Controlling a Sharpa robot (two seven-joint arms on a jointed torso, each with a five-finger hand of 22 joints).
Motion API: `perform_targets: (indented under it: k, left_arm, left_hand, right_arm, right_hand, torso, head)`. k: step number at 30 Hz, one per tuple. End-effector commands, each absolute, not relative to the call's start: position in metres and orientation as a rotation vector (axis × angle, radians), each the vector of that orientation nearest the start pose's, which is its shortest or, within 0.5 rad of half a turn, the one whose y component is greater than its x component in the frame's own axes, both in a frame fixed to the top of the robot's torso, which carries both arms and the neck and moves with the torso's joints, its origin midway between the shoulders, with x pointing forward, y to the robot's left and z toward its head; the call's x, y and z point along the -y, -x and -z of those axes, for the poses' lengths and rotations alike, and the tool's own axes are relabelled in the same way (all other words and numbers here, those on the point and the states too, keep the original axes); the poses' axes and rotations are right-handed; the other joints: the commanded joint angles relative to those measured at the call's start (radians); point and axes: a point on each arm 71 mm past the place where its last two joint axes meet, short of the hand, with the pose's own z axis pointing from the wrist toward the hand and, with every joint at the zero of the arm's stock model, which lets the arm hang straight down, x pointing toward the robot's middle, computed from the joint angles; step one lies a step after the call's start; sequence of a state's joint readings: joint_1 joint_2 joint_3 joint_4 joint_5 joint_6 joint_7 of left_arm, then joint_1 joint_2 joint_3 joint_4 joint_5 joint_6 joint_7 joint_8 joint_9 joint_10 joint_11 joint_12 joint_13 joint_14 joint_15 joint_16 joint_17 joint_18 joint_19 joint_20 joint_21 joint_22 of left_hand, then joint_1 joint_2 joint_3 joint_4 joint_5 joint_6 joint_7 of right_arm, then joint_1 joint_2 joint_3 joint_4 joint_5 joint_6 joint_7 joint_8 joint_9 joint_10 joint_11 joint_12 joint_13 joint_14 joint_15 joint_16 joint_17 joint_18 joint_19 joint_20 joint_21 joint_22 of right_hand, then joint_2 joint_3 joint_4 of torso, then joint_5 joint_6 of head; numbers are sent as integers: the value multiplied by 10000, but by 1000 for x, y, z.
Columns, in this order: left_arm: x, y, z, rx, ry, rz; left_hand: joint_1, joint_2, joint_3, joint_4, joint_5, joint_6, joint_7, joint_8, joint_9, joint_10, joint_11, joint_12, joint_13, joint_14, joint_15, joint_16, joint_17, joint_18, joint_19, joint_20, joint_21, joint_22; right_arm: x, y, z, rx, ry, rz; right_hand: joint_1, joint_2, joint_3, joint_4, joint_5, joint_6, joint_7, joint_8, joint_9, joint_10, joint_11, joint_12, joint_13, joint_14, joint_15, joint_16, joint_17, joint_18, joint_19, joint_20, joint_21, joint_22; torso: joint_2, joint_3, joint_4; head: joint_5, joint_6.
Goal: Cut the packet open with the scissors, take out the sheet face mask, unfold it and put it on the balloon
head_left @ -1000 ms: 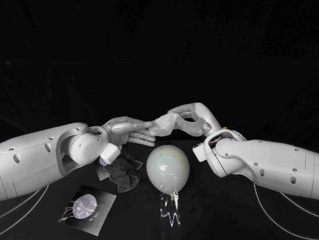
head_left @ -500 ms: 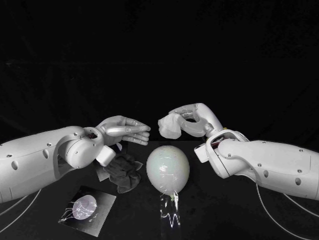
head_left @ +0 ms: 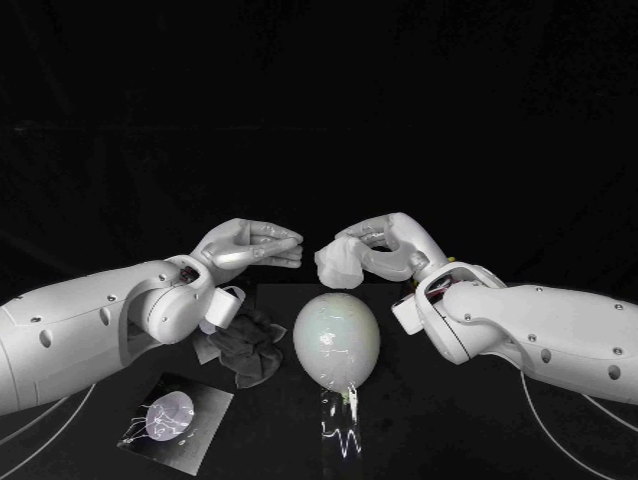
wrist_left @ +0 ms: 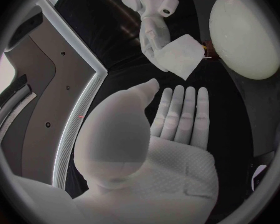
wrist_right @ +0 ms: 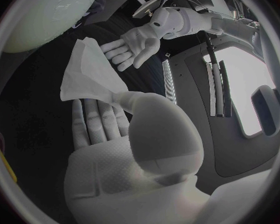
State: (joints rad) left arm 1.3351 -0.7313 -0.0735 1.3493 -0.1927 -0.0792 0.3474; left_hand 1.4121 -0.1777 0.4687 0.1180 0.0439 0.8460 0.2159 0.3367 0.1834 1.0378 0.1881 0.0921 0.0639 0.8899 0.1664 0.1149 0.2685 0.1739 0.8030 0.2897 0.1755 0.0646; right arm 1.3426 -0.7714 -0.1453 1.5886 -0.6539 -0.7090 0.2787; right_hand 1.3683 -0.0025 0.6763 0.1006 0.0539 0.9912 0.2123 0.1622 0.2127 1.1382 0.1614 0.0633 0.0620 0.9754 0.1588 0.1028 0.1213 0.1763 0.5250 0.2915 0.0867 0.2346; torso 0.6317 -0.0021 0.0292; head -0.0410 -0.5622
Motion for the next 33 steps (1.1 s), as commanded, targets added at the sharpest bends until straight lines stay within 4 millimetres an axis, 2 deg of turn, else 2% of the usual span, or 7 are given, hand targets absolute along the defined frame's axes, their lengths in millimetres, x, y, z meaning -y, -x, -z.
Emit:
perform_targets:
  k: [1,6,8,10,15,25,33]
  left_arm:
    - [-189,-534,124,-13483,7686,16841]
    - [-182,-534,135,-13227,7878,17017]
    - [-178,-534,140,-13232,7932,17135]
    - [-175,-533,144,-13262,7961,17238]
    - [-160,-532,158,-13440,8044,17680]
    - [-141,-534,173,-13730,8399,18248]
    - [-131,-533,175,-13837,8573,18679]
  left_hand:
    - [-72,-100,-127,135,45,-133,182,-86,-44,-233,46,-125,-12,-408,109,-184,-97,-289,-348,8,-233,-12]
    - [-139,-124,-379,243,46,-303,142,-213,-115,-582,139,-274,-13,-1077,284,-518,-286,-547,-959,17,-621,-21]
    - [-161,-93,-531,311,45,-338,96,-259,-139,-694,179,-285,-9,-2178,354,-602,-630,-680,-1805,16,-883,-67]
    - [-210,-74,-611,372,44,-350,73,-282,-150,-745,177,-292,-10,-2385,373,-608,-703,-683,-1907,4,-929,-65]
    - [-523,71,-908,734,44,-345,89,-351,-178,-806,228,-288,-6,-2366,410,-560,-750,-580,-2175,-5,-1051,-69]
    - [-932,271,-1537,1430,42,-544,265,-586,-259,-1216,310,-317,-18,-2524,450,-573,-886,-574,-2313,20,-1138,-66]
    - [-878,325,-1631,1493,44,-571,260,-624,-269,-1281,308,-313,-14,-2385,447,-542,-868,-575,-2424,14,-1164,-78]
  right_arm:
    - [156,-480,128,-13665,-3722,-11911]
    - [152,-476,126,-13824,-3621,-11944]
    - [150,-475,125,-13902,-3552,-11828]
    - [150,-475,124,-13965,-3506,-11732]
    - [147,-477,119,-14491,-3114,-11085]
    - [143,-486,102,-14740,-2184,-10139]
    - [137,-488,99,-15207,-1390,-9330]
  right_hand:
    - [-73,-51,85,-12,-25,30,14,60,13,57,10,-19,-4,30,4,16,-11,66,26,-2,38,19]
    - [-77,-57,110,-38,-20,23,19,62,18,57,13,-19,-4,28,5,9,-15,70,162,-3,68,71]
    - [-80,-58,129,-55,-12,22,21,65,22,59,14,-18,-3,28,5,6,-17,73,251,-4,91,103]
    - [-93,-66,185,-107,13,15,26,73,32,62,17,-17,-3,32,4,-4,-23,77,487,-7,162,184]
    - [-207,-97,303,-227,60,10,29,110,73,85,16,-14,-2,60,-2,-26,-40,82,1120,-26,409,382]
    - [-272,-129,340,-291,85,16,21,136,98,103,8,-12,-2,84,-12,-33,-47,79,1241,-36,493,404]
    - [-363,-231,369,-382,264,23,14,170,131,126,-1,-13,-3,116,-20,-37,-55,78,1315,-47,557,417]
  torso:
    - [3,7,-2]
    - [2,-7,-8]
    - [4,-13,-10]
    - [4,-16,-6]
    - [1,-15,15]
    - [-1,-8,4]
    - [5,-2,1]
  head:
    - [16,19]
    - [-14,51]
    - [-15,52]
    - [-20,70]
    - [-29,104]
    - [-30,150]
    - [-18,158]
